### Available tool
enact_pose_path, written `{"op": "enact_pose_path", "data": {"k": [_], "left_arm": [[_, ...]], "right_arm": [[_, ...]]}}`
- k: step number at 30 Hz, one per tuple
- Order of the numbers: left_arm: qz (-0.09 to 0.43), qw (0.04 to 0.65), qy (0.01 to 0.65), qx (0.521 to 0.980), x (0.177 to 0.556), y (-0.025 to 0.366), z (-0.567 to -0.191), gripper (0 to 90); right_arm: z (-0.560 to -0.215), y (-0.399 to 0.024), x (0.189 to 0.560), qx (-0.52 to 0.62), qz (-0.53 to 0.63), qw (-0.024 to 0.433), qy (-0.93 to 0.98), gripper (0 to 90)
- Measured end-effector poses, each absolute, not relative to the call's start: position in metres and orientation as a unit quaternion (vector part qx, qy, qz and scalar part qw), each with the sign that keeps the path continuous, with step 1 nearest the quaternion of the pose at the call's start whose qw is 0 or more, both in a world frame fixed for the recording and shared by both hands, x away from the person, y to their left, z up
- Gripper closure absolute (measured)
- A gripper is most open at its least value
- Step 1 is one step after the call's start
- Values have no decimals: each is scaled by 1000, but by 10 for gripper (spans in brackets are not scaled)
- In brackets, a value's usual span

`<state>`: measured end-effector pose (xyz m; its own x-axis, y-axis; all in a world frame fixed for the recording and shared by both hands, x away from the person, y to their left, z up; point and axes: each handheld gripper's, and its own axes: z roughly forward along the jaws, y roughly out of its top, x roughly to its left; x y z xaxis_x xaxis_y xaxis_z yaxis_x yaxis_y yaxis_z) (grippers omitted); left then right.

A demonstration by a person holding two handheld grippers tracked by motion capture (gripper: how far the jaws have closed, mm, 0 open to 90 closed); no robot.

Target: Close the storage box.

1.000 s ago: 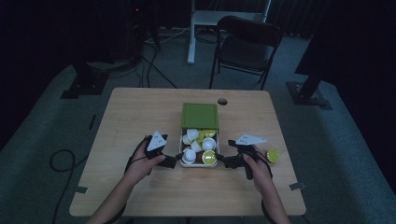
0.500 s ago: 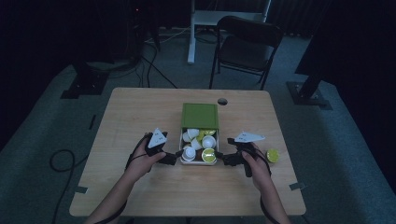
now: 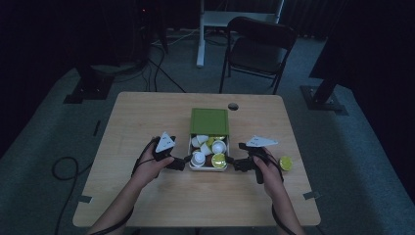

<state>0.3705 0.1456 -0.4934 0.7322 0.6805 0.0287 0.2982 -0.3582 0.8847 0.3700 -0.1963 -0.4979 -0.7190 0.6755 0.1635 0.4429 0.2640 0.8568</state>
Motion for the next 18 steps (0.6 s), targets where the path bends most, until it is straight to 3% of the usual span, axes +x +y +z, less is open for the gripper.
{"op": "enact_pose_path", "data": {"k": [18], "left_arm": [[200, 474, 309, 800, 380, 144, -491, 2]], "right_arm": [[-497, -196, 380, 365, 491, 122, 782, 111]]}}
